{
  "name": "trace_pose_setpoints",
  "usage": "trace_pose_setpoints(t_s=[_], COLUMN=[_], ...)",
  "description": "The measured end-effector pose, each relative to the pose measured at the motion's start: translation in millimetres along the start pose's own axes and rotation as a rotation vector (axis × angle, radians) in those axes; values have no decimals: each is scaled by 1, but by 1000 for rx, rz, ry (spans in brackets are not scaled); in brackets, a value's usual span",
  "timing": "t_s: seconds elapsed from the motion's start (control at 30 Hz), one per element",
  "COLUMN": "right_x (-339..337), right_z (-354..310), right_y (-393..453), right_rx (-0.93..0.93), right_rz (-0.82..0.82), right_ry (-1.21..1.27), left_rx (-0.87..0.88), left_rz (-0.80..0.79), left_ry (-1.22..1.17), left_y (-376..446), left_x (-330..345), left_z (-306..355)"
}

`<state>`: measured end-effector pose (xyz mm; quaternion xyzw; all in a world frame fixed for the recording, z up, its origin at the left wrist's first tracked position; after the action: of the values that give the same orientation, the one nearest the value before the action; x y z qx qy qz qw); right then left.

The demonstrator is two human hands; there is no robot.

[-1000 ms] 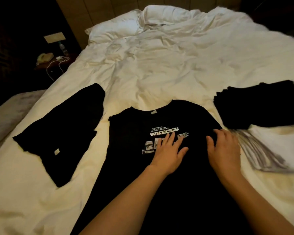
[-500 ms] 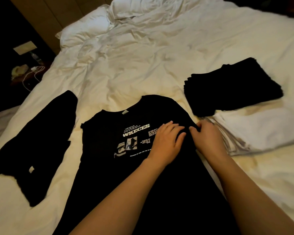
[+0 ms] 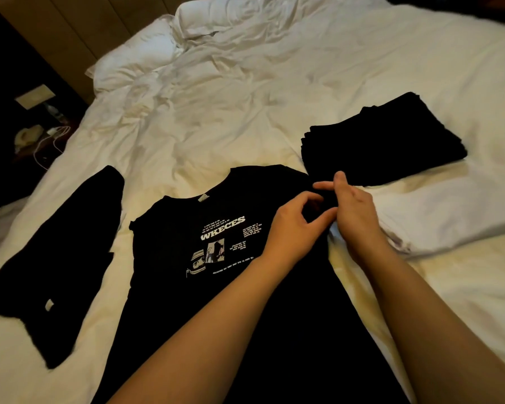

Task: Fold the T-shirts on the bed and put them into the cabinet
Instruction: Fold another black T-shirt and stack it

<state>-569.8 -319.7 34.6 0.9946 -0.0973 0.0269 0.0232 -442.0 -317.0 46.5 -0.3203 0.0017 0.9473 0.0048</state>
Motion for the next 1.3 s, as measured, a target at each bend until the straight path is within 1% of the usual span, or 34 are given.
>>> trace_pose_setpoints(t_s=[0.13, 0.23, 0.33, 0.4, 0.47, 0.53, 0.6, 0.7, 0.83, 0.93, 1.03, 1.07, 1.1, 1.2, 1.3], right_x=[5, 5, -6, -8, -4, -1, -11, -29, -42, -41, -31, -26, -20, -3, 12], right_z=[-4, 0, 6, 6, 3, 2, -1, -10, -21, -24, -25, -25, -25, -22, -17], right_y=[-1, -4, -9, -12, -16, -19, -19, -15, -12, -9, -7, -6, -6, -5, -6], right_rx=[16, 10, 10, -11, -29, -55, -89, -126, -173, -196, -212, -216, -226, -260, -286], right_rz=[-29, 34, 132, 129, 57, 10, 78, 194, 292, 290, 240, 215, 188, 92, -8], right_ry=[79, 124, 57, -5, -129, -317, -413, -365, -321, -303, -306, -307, -311, -317, -380], left_rx=[-66, -148, -215, -263, -304, -304, -300, -316, -338, -362, -386, -396, -403, -399, -364], left_rz=[104, 152, 157, 154, 134, 120, 106, 59, -36, -136, -125, -108, -99, -146, -159], left_ry=[-19, -69, -204, -279, -323, -326, -345, -462, -581, -637, -695, -676, -605, -289, -140], left_y=[12, 29, 45, 55, 63, 71, 77, 85, 93, 94, 93, 91, 89, 80, 79], left_x=[-3, -5, -5, -6, -7, -9, -11, -12, -12, -9, -14, -14, -14, -3, 2], left_z=[2, 0, 6, 14, 21, 31, 41, 57, 70, 68, 52, 46, 40, 33, 40])
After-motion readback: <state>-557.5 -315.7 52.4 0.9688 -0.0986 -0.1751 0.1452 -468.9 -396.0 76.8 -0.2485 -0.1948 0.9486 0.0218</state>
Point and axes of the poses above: each hand's wrist, its own y-axis towards the middle knuckle, its own x-axis out of the palm, z = x × y, the point moved 9 cm from there along y, towards the middle knuckle, and after that the axes turned 7 degrees about -x, right-handed, at the moved point
